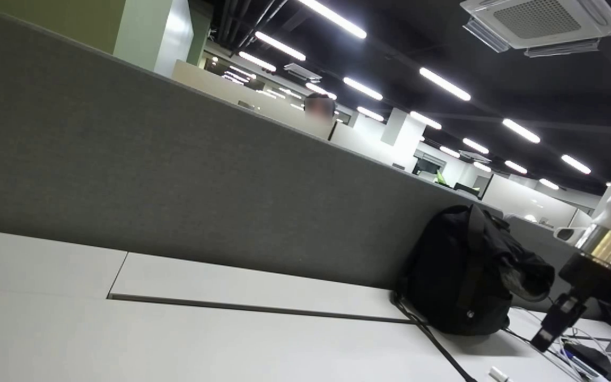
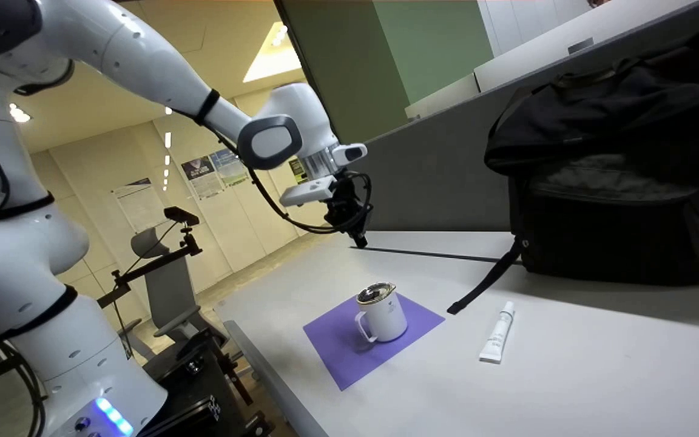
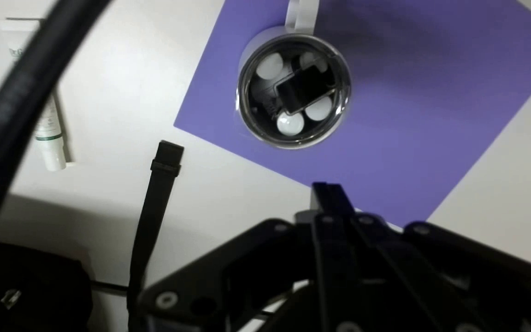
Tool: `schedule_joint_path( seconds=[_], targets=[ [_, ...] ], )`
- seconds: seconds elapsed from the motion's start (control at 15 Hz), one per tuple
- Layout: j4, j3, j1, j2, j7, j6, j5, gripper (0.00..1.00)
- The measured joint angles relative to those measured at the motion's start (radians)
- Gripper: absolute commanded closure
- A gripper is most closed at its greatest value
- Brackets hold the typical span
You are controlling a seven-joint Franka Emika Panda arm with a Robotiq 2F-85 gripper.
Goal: Open the slider on the top of the cup
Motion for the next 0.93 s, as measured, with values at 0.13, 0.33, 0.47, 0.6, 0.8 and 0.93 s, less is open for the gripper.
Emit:
schedule_joint_path(
  seconds=[0.13, 0.33, 0.47, 0.6, 0.8, 0.93],
  targets=[
    [0.001, -0.049, 0.039, -0.092, 0.001, -0.115, -0.012, 0.73],
    [0.003, -0.136, 0.103, -0.184, 0.027, -0.260, -0.099, 0.54],
    [0.004, -0.179, 0.132, -0.206, 0.078, -0.307, -0.193, 0.40],
    [0.004, -0.210, 0.151, -0.207, 0.129, -0.326, -0.282, 0.27],
    [0.004, -0.237, 0.167, -0.204, 0.187, -0.329, -0.387, 0.07],
    [0.004, -0.249, 0.175, -0.201, 0.215, -0.329, -0.439, 0.00]
  ],
)
